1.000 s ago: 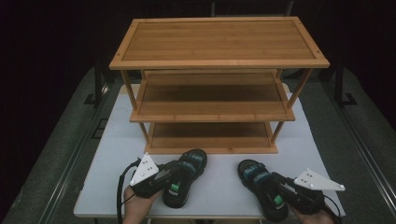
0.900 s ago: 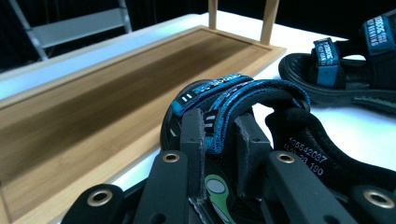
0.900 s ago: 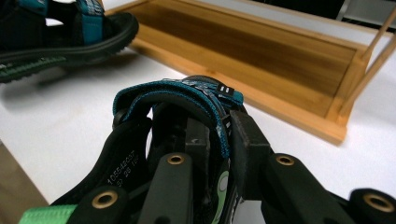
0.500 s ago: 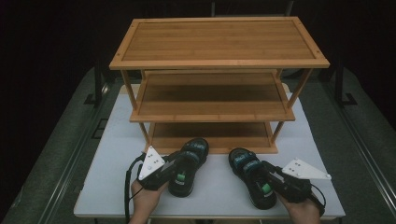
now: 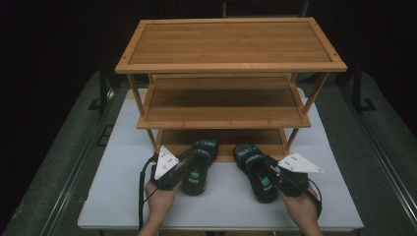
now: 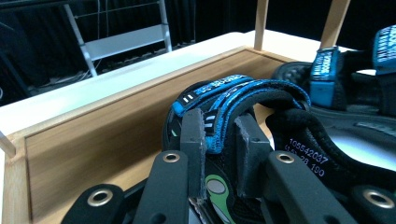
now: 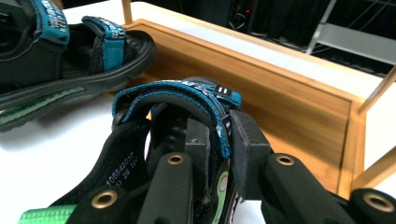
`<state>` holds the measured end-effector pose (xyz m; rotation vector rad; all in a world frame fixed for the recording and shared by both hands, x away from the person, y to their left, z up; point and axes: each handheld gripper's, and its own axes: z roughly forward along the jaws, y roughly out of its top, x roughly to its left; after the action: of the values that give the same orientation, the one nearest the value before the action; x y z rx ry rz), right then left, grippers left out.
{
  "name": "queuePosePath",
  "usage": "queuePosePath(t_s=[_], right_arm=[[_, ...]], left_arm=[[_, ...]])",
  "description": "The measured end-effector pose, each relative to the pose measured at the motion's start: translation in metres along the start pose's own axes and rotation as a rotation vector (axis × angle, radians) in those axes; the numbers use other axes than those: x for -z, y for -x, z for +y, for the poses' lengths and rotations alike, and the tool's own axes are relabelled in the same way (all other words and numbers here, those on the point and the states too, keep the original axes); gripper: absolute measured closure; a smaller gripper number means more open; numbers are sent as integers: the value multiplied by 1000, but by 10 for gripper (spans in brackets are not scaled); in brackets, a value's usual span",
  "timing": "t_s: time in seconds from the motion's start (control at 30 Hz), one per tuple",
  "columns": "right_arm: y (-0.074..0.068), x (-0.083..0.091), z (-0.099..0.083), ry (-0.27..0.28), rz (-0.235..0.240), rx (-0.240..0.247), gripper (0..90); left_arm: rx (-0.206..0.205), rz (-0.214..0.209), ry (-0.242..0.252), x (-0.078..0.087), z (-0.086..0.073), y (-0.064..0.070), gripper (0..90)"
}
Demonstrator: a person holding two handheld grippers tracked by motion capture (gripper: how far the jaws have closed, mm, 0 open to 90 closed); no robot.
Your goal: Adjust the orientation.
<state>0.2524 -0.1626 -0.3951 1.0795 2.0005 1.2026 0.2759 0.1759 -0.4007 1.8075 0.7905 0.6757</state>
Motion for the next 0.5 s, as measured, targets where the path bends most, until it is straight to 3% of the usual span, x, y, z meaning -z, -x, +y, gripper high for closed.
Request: queuePosePath(t_s=[0.5], right_arm=[[-4, -42, 11, 19, -68, -24, 772]], left_arm=[[-7, 25, -17, -30, 2, -2, 761]])
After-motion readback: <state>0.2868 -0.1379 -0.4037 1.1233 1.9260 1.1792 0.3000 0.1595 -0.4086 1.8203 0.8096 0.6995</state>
